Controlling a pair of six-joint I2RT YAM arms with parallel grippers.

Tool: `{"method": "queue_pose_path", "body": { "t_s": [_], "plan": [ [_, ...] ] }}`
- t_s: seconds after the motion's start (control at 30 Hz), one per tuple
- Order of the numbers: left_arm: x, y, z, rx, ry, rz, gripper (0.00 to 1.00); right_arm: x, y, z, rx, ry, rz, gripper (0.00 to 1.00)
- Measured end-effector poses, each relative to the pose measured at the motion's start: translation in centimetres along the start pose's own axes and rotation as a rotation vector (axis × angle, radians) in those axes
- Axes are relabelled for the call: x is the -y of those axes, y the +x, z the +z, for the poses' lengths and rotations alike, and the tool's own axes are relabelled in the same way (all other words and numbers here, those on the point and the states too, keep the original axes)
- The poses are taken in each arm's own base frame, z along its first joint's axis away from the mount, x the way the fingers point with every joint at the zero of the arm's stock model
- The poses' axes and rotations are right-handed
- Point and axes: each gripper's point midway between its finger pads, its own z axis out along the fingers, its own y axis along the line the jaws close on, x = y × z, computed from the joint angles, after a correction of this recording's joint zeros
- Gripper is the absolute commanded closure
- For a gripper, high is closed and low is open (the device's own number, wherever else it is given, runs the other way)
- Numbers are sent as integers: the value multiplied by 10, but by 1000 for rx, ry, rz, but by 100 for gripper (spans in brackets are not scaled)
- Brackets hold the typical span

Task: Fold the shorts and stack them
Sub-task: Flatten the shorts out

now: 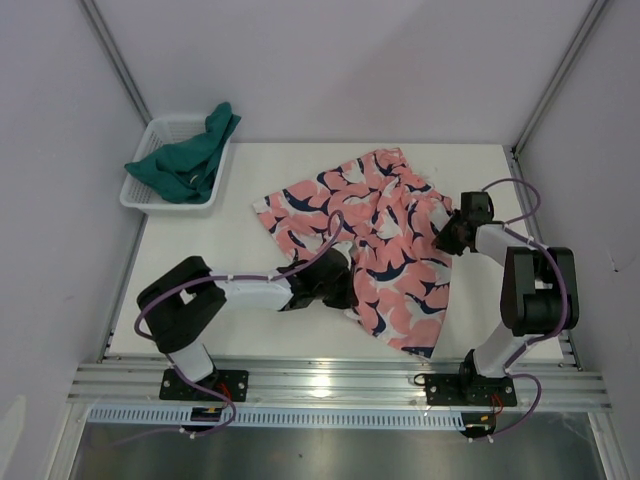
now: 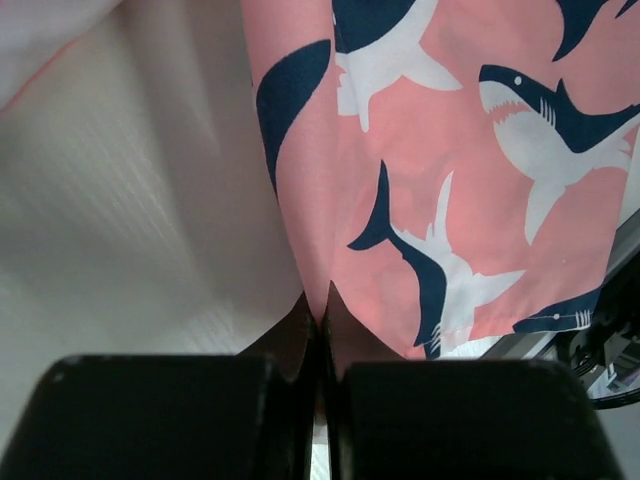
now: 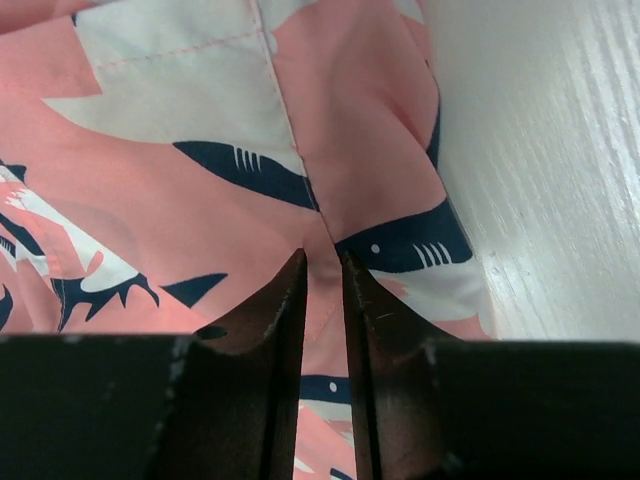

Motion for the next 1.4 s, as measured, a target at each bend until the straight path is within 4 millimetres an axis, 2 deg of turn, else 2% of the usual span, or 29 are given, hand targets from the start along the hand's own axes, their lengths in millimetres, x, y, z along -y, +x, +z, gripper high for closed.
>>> {"method": "queue_pose_path", "body": {
  "t_s": [0.1, 0.2, 0.27, 0.47, 0.53, 0.57, 0.6, 0.67, 0.7, 0.8, 0.83, 1.0, 1.13, 1.27, 1.4],
  "plan": [
    [-7, 0, -2, 7, -16, 0, 100, 0, -1, -6, 13, -3, 2, 71],
    [-25, 4, -14, 10, -40, -19, 100, -6, -7, -16, 41, -26, -2, 65],
    [-46, 1, -27, 25, -75, -50, 100, -10, -11, -23, 57, -43, -4, 63],
    [-115, -25, -82, 139, -228, -145, 100, -16, -16, -32, 69, -90, 7, 61],
    [-130, -31, -95, 166, -284, -155, 95, -16, -16, -31, 67, -98, 14, 60],
    [-136, -32, -100, 175, -310, -160, 89, -17, -15, -31, 63, -105, 18, 60],
    [-143, -32, -104, 177, -335, -160, 62, -17, -15, -31, 60, -112, 22, 60],
    [-158, -31, -114, 175, -395, -163, 43, -18, -13, -29, 53, -130, 31, 59],
    [-166, -29, -118, 172, -429, -164, 26, -18, -12, -27, 47, -140, 36, 58],
    [-180, -27, -131, 163, -512, -169, 15, -17, -3, -19, 12, -164, 51, 57],
    [-181, -29, -135, 167, -528, -167, 14, -15, -1, -17, 1, -165, 55, 57],
    [-166, -47, -155, 229, -517, -138, 13, -14, 7, -6, -32, -190, 75, 57],
    [-122, -56, -166, 275, -442, -38, 14, -17, 7, 3, -33, -223, 93, 57],
    [-74, -45, -163, 265, -342, 91, 16, -20, 4, 9, -22, -248, 98, 57],
    [-48, -25, -155, 224, -287, 192, 16, -24, -2, 12, 2, -266, 89, 57]
  ]
}}
